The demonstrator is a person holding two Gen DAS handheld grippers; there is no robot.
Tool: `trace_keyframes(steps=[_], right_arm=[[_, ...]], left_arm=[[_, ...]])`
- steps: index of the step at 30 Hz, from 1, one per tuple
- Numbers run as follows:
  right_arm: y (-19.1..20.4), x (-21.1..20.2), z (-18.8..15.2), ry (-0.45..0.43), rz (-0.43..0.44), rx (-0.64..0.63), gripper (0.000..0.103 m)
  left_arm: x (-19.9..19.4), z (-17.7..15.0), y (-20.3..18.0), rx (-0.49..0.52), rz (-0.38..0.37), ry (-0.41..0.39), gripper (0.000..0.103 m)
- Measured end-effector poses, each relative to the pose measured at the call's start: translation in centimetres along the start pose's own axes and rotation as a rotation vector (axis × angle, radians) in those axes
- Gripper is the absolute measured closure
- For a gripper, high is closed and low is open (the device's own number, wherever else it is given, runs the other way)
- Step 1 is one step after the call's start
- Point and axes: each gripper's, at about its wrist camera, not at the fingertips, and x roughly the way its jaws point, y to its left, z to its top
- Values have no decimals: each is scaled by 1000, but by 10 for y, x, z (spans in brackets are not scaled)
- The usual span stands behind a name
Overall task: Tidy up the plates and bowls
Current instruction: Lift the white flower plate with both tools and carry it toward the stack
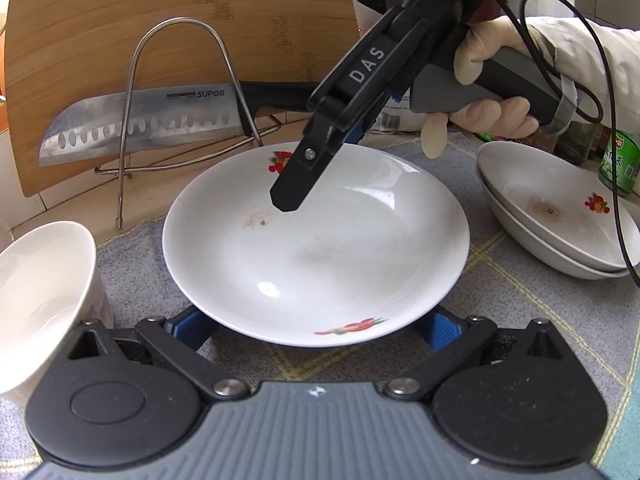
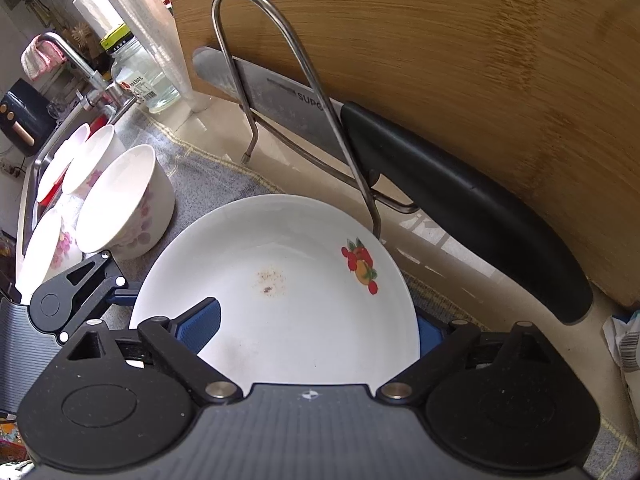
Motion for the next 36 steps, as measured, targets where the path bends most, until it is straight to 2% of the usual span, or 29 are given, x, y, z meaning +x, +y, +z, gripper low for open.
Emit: trace_keyframes(steps=[17, 36], right_arm=[[9, -8, -5, -11, -7, -2, 7], [58, -35, -27, -32, 8, -30, 7]], left_arm=[[-4, 5, -3, 7, 6, 29, 2], [-62, -1, -27, -17, 1, 49, 2]])
